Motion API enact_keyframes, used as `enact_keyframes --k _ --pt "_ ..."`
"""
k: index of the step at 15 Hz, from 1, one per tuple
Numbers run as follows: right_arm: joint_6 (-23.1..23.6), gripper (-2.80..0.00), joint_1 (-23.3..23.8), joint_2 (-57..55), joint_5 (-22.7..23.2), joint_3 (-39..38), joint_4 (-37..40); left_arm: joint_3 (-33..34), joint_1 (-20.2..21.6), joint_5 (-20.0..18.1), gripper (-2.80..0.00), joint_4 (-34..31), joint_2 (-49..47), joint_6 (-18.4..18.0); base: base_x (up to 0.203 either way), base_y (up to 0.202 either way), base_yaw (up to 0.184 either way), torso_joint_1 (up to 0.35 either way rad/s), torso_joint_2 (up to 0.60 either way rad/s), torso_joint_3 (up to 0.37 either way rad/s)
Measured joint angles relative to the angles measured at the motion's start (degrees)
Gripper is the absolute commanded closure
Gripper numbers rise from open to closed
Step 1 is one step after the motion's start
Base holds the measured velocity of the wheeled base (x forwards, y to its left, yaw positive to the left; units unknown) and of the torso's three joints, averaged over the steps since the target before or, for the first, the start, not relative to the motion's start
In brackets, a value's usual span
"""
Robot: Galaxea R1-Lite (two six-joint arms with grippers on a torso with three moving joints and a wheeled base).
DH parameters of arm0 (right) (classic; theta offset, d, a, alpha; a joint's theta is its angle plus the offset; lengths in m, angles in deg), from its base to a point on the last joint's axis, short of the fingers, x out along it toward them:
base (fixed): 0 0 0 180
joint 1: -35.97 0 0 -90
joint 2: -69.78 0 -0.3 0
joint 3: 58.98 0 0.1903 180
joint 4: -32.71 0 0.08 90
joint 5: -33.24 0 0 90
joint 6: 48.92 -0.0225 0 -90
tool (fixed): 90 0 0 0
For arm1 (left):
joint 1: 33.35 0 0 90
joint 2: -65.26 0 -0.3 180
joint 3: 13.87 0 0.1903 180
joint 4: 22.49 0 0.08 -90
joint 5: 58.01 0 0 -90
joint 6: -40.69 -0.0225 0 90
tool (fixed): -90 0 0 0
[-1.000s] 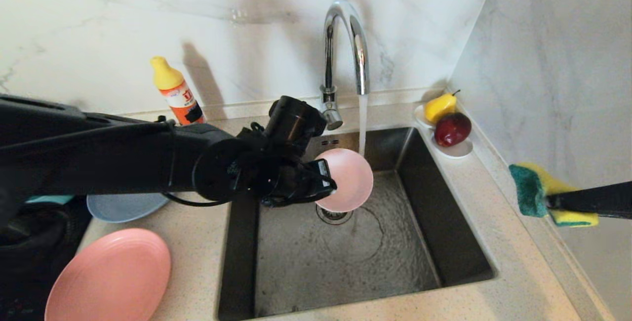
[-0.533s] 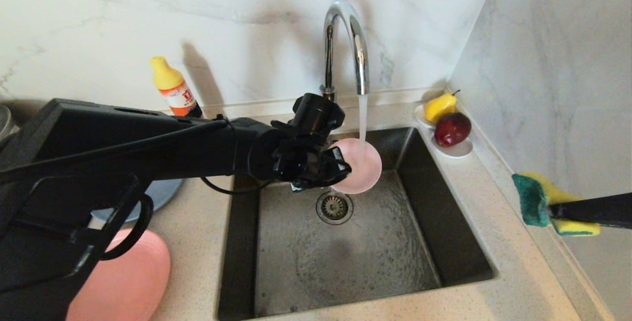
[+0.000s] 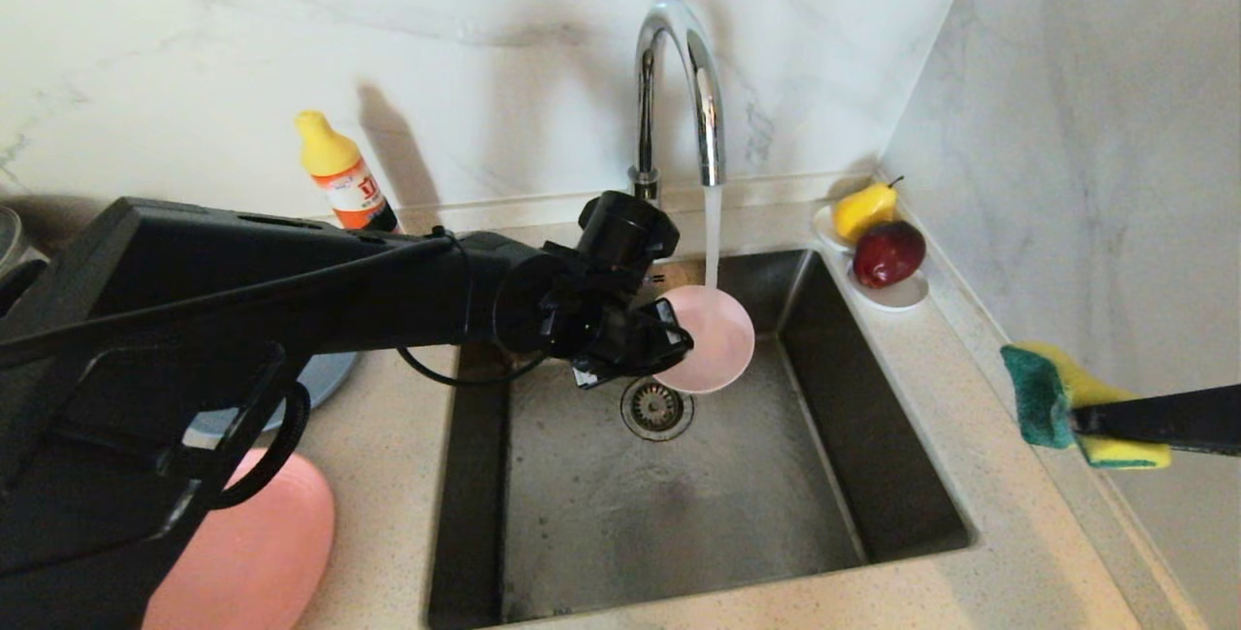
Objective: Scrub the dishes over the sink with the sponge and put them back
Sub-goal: Rinse the bowl
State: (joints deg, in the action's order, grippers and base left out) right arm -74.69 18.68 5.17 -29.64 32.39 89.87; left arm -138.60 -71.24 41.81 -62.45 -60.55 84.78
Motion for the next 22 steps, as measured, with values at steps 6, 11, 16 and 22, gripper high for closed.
enact_keyframes --k 6,11,16,22 --pt "0.0 0.00 0.2 0.2 2.0 -3.5 -0.1 19.1 0.4 5.2 0.00 8.0 11.2 -4.9 0.000 0.000 0.000 0.000 0.00 0.000" --pt "0.0 0.00 0.2 0.1 2.3 -6.8 -1.2 40.5 2.6 12.0 0.00 36.0 22.2 -16.9 0.000 0.000 0.000 0.000 0.00 0.000" --pt "-0.1 0.00 0.2 -0.2 3.1 -9.3 -6.0 47.2 4.1 16.1 0.00 56.9 29.3 -27.7 0.000 0.000 0.000 0.000 0.00 0.000" --pt "0.0 0.00 0.1 -1.0 4.1 -9.8 -7.6 49.8 4.2 16.1 0.00 75.0 32.0 -35.8 0.000 0.000 0.000 0.000 0.00 0.000"
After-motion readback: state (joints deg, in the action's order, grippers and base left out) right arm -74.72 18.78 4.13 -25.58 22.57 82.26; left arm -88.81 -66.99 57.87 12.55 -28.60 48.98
